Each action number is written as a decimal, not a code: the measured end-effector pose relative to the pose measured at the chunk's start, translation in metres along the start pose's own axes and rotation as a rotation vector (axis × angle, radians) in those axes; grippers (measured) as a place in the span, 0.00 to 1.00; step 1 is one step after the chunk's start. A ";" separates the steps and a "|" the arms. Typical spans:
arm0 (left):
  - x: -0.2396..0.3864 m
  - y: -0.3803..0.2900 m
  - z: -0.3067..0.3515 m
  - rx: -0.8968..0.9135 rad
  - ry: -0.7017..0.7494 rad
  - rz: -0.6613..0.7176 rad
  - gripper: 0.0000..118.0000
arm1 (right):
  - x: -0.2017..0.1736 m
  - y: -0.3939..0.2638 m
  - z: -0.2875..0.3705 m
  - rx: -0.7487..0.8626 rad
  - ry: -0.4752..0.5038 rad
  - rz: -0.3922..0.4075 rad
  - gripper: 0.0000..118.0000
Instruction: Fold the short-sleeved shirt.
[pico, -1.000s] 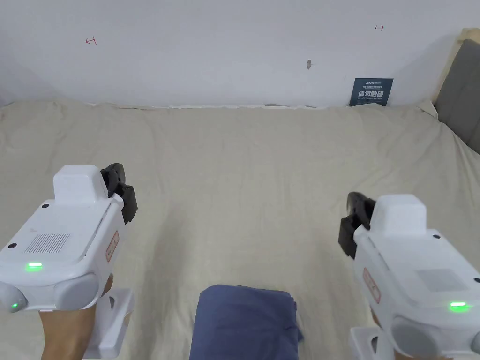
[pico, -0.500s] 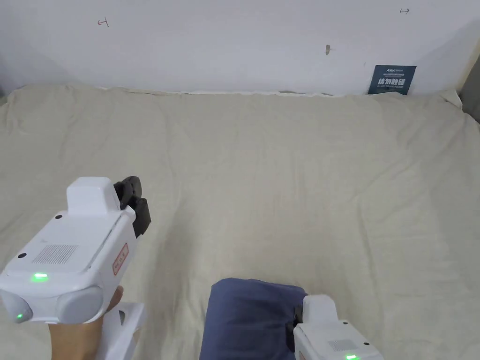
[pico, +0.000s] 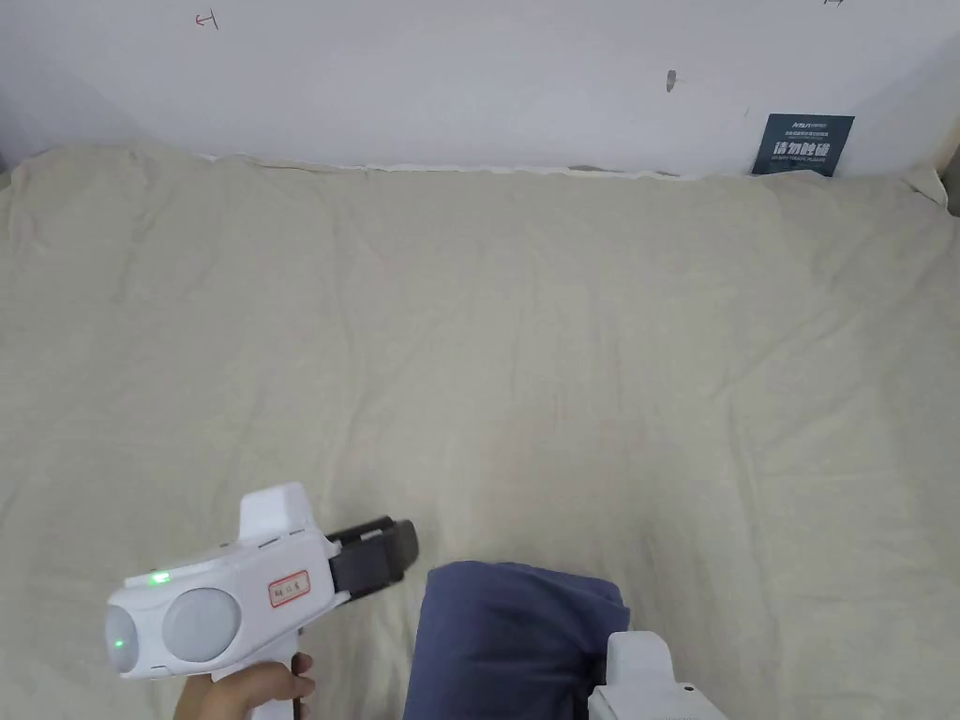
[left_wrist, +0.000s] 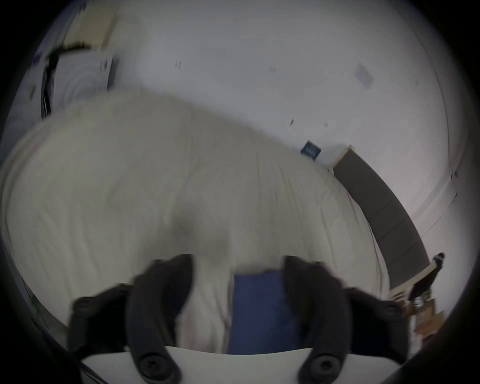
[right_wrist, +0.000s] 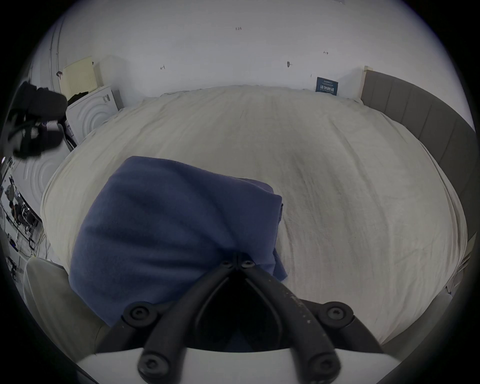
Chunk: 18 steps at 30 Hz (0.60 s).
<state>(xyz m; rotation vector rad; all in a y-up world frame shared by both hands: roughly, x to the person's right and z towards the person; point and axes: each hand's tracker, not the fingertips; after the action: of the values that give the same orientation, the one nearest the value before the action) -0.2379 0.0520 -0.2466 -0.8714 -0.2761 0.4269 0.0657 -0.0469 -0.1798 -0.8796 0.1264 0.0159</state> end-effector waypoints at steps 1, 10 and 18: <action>-0.003 -0.004 -0.011 -0.061 -0.016 0.021 0.91 | 0.000 0.000 0.000 0.000 0.002 -0.005 0.01; -0.022 -0.035 -0.075 -0.337 -0.091 0.076 0.73 | 0.005 -0.002 0.000 0.011 0.022 -0.025 0.01; -0.014 -0.048 -0.078 -0.353 -0.144 0.071 0.17 | 0.007 0.000 0.002 0.009 0.037 -0.032 0.02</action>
<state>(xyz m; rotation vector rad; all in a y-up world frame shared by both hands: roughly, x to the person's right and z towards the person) -0.2065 -0.0347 -0.2581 -1.2004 -0.4627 0.5170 0.0732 -0.0460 -0.1792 -0.8727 0.1473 -0.0308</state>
